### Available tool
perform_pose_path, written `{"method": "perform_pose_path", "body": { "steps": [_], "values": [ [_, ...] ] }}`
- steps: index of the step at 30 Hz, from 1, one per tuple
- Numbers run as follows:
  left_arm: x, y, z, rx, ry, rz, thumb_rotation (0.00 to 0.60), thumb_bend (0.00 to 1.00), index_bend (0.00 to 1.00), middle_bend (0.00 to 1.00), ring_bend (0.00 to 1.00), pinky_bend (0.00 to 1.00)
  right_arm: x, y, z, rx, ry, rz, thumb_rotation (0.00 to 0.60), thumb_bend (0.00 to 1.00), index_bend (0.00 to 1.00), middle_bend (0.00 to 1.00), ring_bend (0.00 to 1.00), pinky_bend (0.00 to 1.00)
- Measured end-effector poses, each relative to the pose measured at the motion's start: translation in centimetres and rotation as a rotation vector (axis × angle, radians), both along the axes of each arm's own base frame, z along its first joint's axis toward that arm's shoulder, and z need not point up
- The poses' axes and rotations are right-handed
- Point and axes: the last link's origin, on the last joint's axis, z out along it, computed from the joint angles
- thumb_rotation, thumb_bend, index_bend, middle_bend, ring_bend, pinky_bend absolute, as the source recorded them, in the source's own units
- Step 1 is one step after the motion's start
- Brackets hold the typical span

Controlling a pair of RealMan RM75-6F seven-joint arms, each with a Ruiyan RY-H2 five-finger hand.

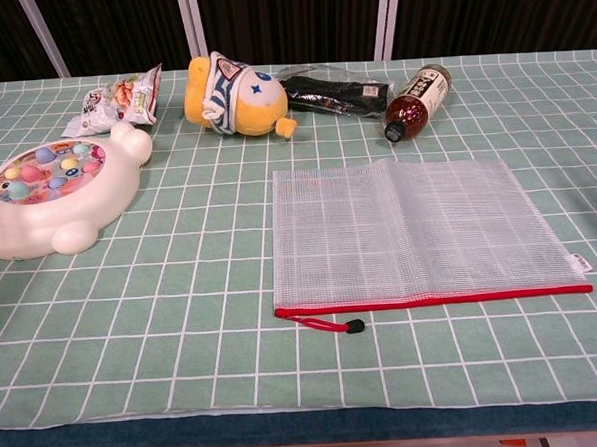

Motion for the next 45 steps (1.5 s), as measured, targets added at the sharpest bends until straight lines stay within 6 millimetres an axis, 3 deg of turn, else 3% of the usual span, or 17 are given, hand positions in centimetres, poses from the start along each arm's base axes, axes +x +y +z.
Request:
{"method": "perform_pose_path", "body": {
  "steps": [11, 21, 25, 27, 29, 31, 35, 38, 45],
  "values": [
    [-0.1, -0.1, 0.1, 0.007, -0.003, 0.001, 0.6, 0.03, 0.0, 0.0, 0.0, 0.01, 0.8, -0.2, 0.0, -0.007, -0.047, 0.027, 0.6, 0.12, 0.0, 0.0, 0.0, 0.2],
    [-0.2, -0.1, 0.3, 0.007, -0.022, 0.008, 0.6, 0.03, 0.0, 0.0, 0.0, 0.01, 4.2, -1.5, -0.7, 0.028, -0.105, 0.111, 0.6, 0.12, 0.0, 0.04, 0.04, 0.22],
    [-0.2, -0.1, 0.2, -0.001, -0.021, 0.007, 0.6, 0.03, 0.0, 0.0, 0.0, 0.01, 6.6, -2.7, -1.6, 0.049, -0.12, 0.175, 0.6, 0.13, 0.0, 0.16, 0.14, 0.28],
    [-0.1, 0.0, 0.2, -0.002, -0.021, 0.006, 0.6, 0.03, 0.0, 0.0, 0.0, 0.01, 8.2, -3.4, -2.2, 0.064, -0.131, 0.213, 0.6, 0.13, 0.0, 0.27, 0.25, 0.36],
    [-0.1, 0.0, 0.1, -0.002, -0.023, 0.008, 0.6, 0.03, 0.0, 0.0, 0.0, 0.01, 9.8, -4.0, -2.9, 0.081, -0.143, 0.242, 0.6, 0.16, 0.01, 0.49, 0.47, 0.51],
    [-0.1, 0.0, 0.1, -0.004, -0.024, 0.011, 0.6, 0.03, 0.0, 0.0, 0.0, 0.01, 11.7, -4.7, -3.8, 0.108, -0.158, 0.274, 0.6, 0.17, 0.03, 0.63, 0.61, 0.61],
    [-0.1, 0.0, 0.1, -0.007, -0.023, 0.012, 0.6, 0.03, 0.0, 0.0, 0.0, 0.01, 14.8, -5.6, -5.7, 0.161, -0.163, 0.336, 0.6, 0.21, 0.21, 0.92, 0.9, 0.83],
    [-0.1, 0.0, 0.0, -0.009, -0.025, 0.016, 0.6, 0.03, 0.0, 0.0, 0.0, 0.01, 16.4, -5.7, -7.4, 0.194, -0.143, 0.367, 0.6, 0.24, 0.32, 1.0, 0.99, 0.91],
    [-0.3, 0.1, 0.1, -0.015, -0.033, 0.024, 0.6, 0.03, 0.0, 0.0, 0.0, 0.01, 19.6, -5.2, -12.5, 0.289, -0.06, 0.412, 0.6, 0.3, 0.45, 1.0, 1.0, 0.99]
  ]
}}
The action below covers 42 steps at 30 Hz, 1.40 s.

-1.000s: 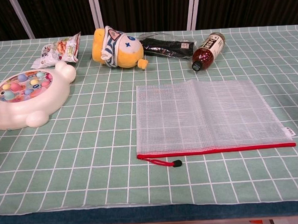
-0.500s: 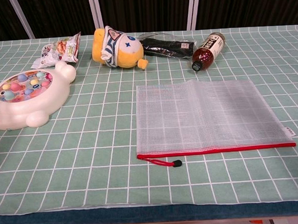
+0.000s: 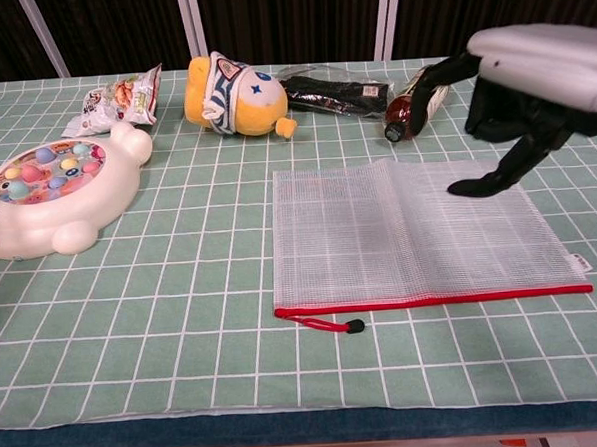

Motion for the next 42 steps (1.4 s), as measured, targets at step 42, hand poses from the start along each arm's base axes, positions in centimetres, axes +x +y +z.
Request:
{"method": "perform_pose_path", "body": {
  "steps": [42],
  "values": [
    [-0.2, 0.1, 0.1, -0.034, -0.039, 0.022, 0.6, 0.03, 0.0, 0.0, 0.0, 0.01, 4.0, 3.2, -14.0, 0.215, 0.192, -0.164, 0.6, 0.45, 0.52, 1.0, 1.0, 0.99]
  ]
}}
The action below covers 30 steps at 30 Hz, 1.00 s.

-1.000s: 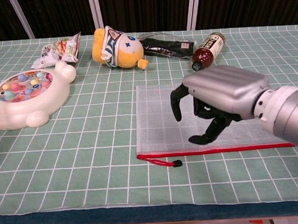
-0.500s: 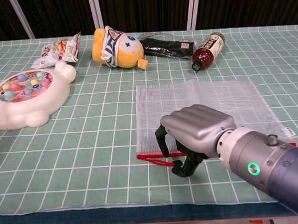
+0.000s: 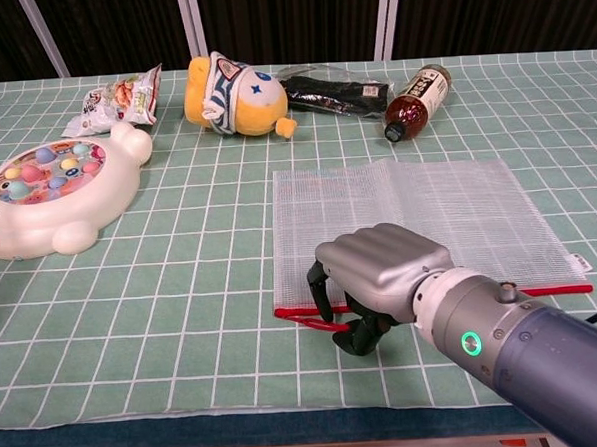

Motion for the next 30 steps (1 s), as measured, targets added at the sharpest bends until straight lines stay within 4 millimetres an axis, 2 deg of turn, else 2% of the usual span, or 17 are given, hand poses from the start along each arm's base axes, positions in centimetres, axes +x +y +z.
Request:
{"method": "perform_pose_path", "body": {
  "steps": [30],
  "values": [
    [0.04, 0.07, 0.05, 0.0, -0.011, 0.006, 0.6, 0.03, 0.0, 0.0, 0.0, 0.01, -0.69, 0.13, -1.02, 0.024, 0.005, -0.055, 0.6, 0.49, 0.54, 1.0, 1.0, 0.99]
  ]
}}
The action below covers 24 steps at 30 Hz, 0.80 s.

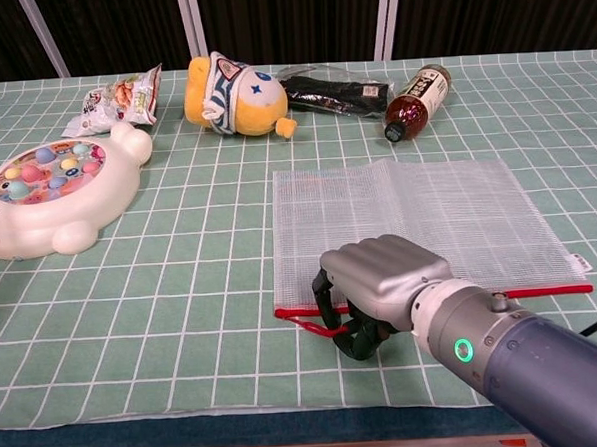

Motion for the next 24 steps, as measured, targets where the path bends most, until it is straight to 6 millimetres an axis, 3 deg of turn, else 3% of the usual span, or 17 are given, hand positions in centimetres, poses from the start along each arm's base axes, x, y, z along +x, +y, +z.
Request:
{"method": "perform_pose_path", "body": {
  "steps": [6, 17, 24],
  "values": [
    [-0.01, 0.01, 0.0, 0.0, 0.0, 0.001, 0.6, 0.03, 0.0, 0.0, 0.0, 0.01, -0.22, 0.1, -0.19, 0.006, 0.0, -0.012, 0.6, 0.49, 0.54, 1.0, 1.0, 0.99],
    [-0.04, 0.04, 0.02, 0.001, -0.004, 0.003, 0.6, 0.03, 0.0, 0.0, 0.0, 0.01, -0.1, 0.31, -0.25, 0.013, -0.022, -0.015, 0.6, 0.61, 0.58, 1.0, 1.0, 0.99],
    [-0.02, 0.03, 0.04, 0.001, -0.004, 0.002, 0.6, 0.03, 0.0, 0.0, 0.0, 0.01, 0.18, 0.05, 0.47, -0.006, -0.049, -0.001, 0.6, 0.61, 0.6, 1.0, 1.0, 0.99]
  ]
}}
